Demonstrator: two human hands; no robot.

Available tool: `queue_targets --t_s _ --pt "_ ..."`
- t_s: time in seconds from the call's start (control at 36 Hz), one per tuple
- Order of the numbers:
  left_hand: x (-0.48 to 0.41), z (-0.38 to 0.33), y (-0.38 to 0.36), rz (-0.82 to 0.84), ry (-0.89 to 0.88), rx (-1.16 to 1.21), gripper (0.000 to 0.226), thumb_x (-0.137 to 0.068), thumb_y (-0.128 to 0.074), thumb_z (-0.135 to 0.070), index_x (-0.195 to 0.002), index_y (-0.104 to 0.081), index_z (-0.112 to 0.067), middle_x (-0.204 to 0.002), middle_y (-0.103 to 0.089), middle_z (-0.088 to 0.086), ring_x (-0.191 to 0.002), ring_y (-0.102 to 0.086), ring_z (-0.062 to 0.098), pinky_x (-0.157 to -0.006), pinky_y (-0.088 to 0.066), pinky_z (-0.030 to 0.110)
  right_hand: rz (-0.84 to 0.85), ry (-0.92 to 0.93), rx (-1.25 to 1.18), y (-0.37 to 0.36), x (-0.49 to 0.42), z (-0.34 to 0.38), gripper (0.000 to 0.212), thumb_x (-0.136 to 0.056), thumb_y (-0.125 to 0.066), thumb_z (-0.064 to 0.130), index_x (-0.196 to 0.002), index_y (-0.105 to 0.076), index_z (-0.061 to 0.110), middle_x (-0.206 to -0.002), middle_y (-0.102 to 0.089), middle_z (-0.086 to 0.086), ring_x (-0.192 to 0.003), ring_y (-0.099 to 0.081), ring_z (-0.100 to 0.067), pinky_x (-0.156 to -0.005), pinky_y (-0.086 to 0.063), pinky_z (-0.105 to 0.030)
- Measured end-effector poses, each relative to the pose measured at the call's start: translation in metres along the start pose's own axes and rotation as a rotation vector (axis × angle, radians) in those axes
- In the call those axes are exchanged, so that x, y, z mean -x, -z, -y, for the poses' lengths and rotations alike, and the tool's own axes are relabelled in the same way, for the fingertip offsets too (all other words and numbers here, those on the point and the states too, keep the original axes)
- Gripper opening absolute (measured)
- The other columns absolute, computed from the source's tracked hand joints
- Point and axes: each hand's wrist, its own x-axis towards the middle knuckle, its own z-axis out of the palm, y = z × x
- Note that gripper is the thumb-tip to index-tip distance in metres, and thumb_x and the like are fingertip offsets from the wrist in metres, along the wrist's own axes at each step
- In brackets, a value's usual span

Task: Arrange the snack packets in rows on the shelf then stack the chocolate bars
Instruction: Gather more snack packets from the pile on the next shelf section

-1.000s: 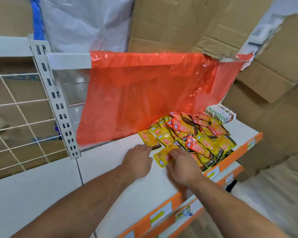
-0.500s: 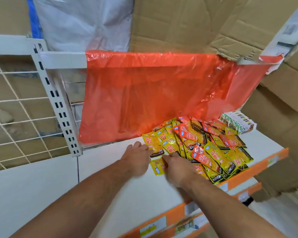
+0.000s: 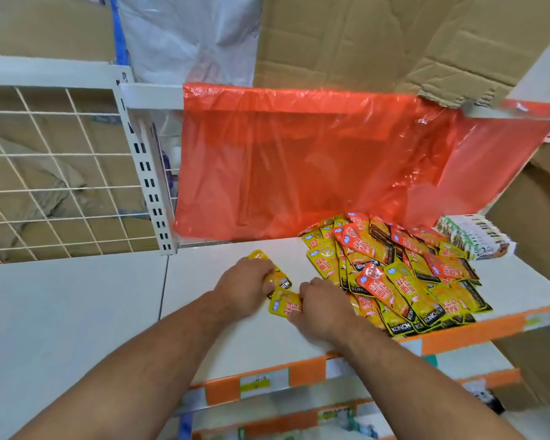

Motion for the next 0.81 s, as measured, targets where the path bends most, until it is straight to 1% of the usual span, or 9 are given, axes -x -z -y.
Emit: queue_targets --t_s 0.06,0.19,0.28,0.33,0.39,0.47,0.67,0.75,0.81 --pt "0.008 0.004 0.0 -0.029 -0.011 -0.033 0.019 -0.093 -0.052 -0.037 -0.106 -0.063 -0.028 -0.097 -0.06 -0.005 -0.092 -0.046 0.022 -0.075 -0.039 0.033 0.014 -0.009 -0.014 0.0 0.002 0.001 0.053 -0.087 -0.058 0.054 -0.119 -0.053 0.013 -0.12 -0.055 -0.009 -0.118 -0.049 -0.03 -0.094 -0.044 -0.04" --pt "0.025 0.008 0.01 -0.049 -0.05 -0.153 0.022 -0.07 -0.048 -0.017 -0.07 -0.07 -0.017 -0.073 -0.061 0.002 -0.074 -0.057 0.026 -0.074 -0.045 0.033 0.073 -0.084 -0.092 0.002 0.004 0.0 0.066 -0.081 -0.065 0.06 -0.125 -0.047 0.014 -0.127 -0.051 -0.01 -0.121 -0.049 -0.031 -0.092 -0.044 -0.038" --pt "0.039 0.014 0.008 -0.063 0.005 -0.006 0.015 -0.054 -0.053 -0.003 -0.057 -0.059 -0.016 -0.069 -0.053 -0.004 -0.068 -0.056 0.027 -0.063 -0.039 0.025 0.07 -0.135 -0.147 0.001 0.005 -0.002 0.073 -0.076 -0.068 0.063 -0.125 -0.047 0.014 -0.128 -0.052 -0.01 -0.12 -0.052 -0.03 -0.089 -0.045 -0.037" --pt "0.049 0.016 0.003 -0.103 0.08 0.067 0.02 -0.061 -0.053 -0.003 -0.071 -0.061 -0.018 -0.092 -0.049 -0.003 -0.086 -0.052 0.029 -0.067 -0.037 0.022 0.061 -0.146 -0.168 0.0 0.006 -0.003 0.074 -0.075 -0.069 0.063 -0.126 -0.046 0.014 -0.129 -0.052 -0.01 -0.12 -0.052 -0.03 -0.089 -0.046 -0.037" --pt "0.057 0.009 0.004 -0.133 0.212 0.062 0.036 -0.068 -0.057 -0.008 -0.102 -0.061 -0.018 -0.117 -0.048 0.004 -0.106 -0.049 0.033 -0.082 -0.045 0.03 0.057 -0.164 -0.192 0.0 0.006 -0.003 0.077 -0.074 -0.071 0.062 -0.128 -0.045 0.014 -0.13 -0.051 -0.01 -0.121 -0.051 -0.03 -0.089 -0.046 -0.037" --pt "0.062 -0.006 0.011 -0.043 0.485 0.047 0.072 -0.075 -0.067 -0.016 -0.141 -0.037 -0.016 -0.13 -0.045 0.012 -0.119 -0.046 0.035 -0.096 -0.045 0.041 0.046 -0.199 -0.257 0.002 0.007 -0.004 0.08 -0.071 -0.076 0.06 -0.127 -0.043 0.013 -0.129 -0.054 -0.009 -0.119 -0.055 -0.029 -0.08 -0.044 -0.035" --pt "0.074 -0.02 0.013 -0.071 0.776 0.227 0.096 -0.075 -0.075 -0.013 -0.151 -0.016 -0.014 -0.132 -0.043 0.018 -0.119 -0.051 0.034 -0.096 -0.047 0.038 0.021 -0.237 -0.408 -0.002 0.01 0.002 0.069 -0.081 -0.075 0.045 -0.125 -0.037 0.008 -0.121 -0.063 -0.014 -0.111 -0.061 -0.034 -0.075 -0.042 -0.034" --pt "0.081 -0.02 0.016 -0.138 0.814 0.266 0.089 -0.079 -0.07 -0.009 -0.152 -0.019 -0.011 -0.129 -0.054 0.017 -0.12 -0.053 0.033 -0.095 -0.047 0.035 0.039 -0.254 -0.434 0.0 0.008 0.005 0.048 -0.092 -0.064 0.03 -0.126 -0.046 0.003 -0.125 -0.062 -0.015 -0.113 -0.06 -0.033 -0.074 -0.041 -0.029" --pt "0.086 -0.02 0.018 -0.191 0.847 0.313 0.076 -0.08 -0.069 -0.007 -0.145 -0.033 -0.01 -0.124 -0.06 0.014 -0.116 -0.057 0.031 -0.091 -0.047 0.033 0.038 -0.233 -0.425 0.002 0.009 0.008 0.031 -0.093 -0.061 0.021 -0.116 -0.054 0.002 -0.122 -0.063 -0.015 -0.111 -0.06 -0.032 -0.071 -0.039 -0.027"
